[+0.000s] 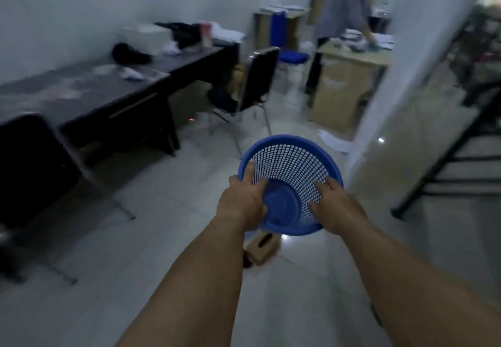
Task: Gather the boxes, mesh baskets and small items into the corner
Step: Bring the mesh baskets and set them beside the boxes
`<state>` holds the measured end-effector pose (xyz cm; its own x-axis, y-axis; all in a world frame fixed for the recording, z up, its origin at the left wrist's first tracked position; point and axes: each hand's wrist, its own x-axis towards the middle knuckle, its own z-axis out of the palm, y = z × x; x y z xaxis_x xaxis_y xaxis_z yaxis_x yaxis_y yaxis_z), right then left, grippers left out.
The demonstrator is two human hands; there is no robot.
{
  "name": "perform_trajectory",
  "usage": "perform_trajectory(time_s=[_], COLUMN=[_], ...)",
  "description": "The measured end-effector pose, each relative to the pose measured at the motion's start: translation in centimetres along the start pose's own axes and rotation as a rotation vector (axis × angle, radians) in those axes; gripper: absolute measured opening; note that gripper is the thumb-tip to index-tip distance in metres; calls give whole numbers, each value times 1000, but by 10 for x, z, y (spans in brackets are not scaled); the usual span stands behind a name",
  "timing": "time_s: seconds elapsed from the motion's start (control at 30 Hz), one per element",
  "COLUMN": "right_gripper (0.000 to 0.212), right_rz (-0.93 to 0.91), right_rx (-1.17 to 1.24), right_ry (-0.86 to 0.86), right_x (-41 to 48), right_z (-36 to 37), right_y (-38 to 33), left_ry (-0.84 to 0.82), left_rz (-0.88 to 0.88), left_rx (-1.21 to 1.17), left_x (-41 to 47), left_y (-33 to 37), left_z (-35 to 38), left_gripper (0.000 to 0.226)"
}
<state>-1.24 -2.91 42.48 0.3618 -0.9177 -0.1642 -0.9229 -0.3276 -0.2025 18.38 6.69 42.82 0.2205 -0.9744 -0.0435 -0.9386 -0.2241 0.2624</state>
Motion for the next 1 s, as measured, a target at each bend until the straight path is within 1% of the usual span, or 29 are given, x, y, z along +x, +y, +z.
perform_trajectory(time_s=[0.1, 0.23, 0.37, 0.47, 0.53, 0.63, 0.73, 0.87, 1.0], right_gripper=[62, 60, 55, 55, 55, 57, 58, 59, 59], right_rz=[-240, -525, -776, -974, -1095, -1185, -1241, -1310, -1335], right_rx=[-47, -79, -92, -96, -93, -101, -140, -199, -222], right_ry=[-31, -80, -147, -214, -269, -359, -384, -389, -423], right_x=[3, -30, -101, -177, -231, -291, -323, -344, -342], right_z=[9, 32, 73, 111, 137, 172, 199, 229, 261], right_y=[-105, -257, -415, -528, -589, -658, -714, -779, -843], left_ry=[92, 187, 195, 172, 163, 174, 188, 152, 137], left_rz=[-217, -473, -705, -897, -1012, -1135, -1203, -1272, -1309], left_rx=[17, 11, 59, 57, 50, 80, 81, 34, -17], left_x=[-59, -163, -297, -411, -484, -562, -606, -642, -653], left_y=[-85, -195, -300, -376, -413, -453, -485, -534, -599], left_z=[-31, -70, -93, -100, -102, -108, -110, -101, -99], left_gripper=[65, 68, 66, 66, 64, 62, 62, 59, 58])
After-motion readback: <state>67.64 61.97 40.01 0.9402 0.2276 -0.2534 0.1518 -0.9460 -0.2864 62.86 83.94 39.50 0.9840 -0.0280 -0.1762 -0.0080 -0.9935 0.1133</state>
